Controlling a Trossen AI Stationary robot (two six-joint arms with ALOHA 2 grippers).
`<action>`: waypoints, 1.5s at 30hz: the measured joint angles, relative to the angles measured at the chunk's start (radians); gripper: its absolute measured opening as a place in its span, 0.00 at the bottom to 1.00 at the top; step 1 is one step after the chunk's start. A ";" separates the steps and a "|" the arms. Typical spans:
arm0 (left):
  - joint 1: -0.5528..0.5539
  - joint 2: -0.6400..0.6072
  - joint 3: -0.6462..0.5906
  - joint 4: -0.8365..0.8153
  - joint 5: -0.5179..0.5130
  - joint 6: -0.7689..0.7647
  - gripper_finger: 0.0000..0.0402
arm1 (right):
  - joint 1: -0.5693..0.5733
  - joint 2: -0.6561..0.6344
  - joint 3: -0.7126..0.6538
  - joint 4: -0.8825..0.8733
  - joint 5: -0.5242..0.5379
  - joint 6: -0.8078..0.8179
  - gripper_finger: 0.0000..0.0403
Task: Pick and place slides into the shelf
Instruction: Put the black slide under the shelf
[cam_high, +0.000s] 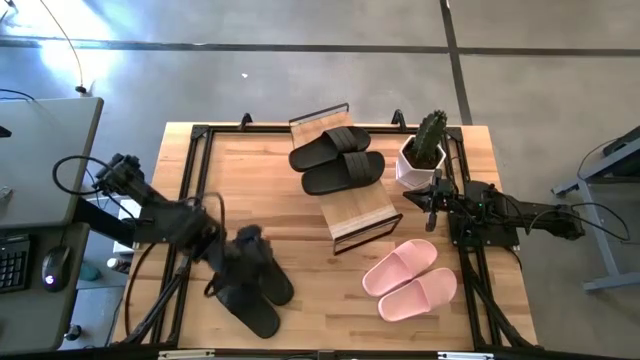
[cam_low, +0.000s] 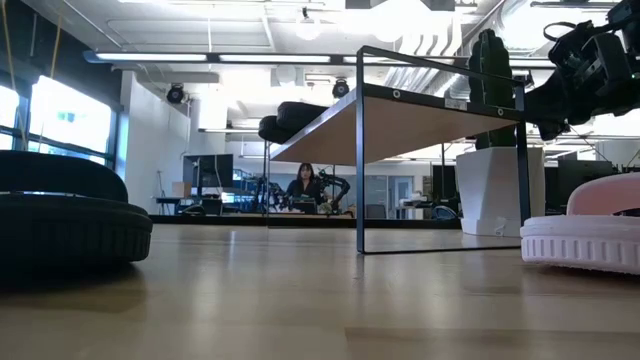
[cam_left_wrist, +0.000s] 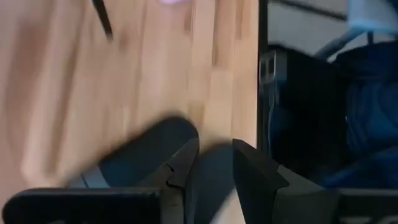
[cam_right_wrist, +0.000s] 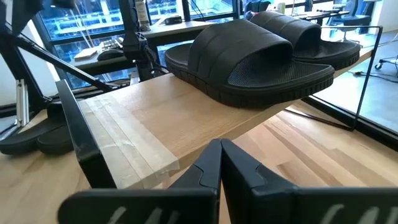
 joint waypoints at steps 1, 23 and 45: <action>-0.024 0.007 0.000 -0.022 -0.003 -0.056 0.21 | 0.000 0.000 0.000 0.000 0.000 -0.001 0.00; -0.087 0.302 0.000 -0.299 0.174 -0.604 0.21 | 0.000 -0.001 0.000 0.001 0.017 -0.021 0.00; -0.087 0.441 0.000 -0.311 0.137 -0.612 0.21 | 0.000 0.000 0.000 0.003 0.046 -0.115 0.00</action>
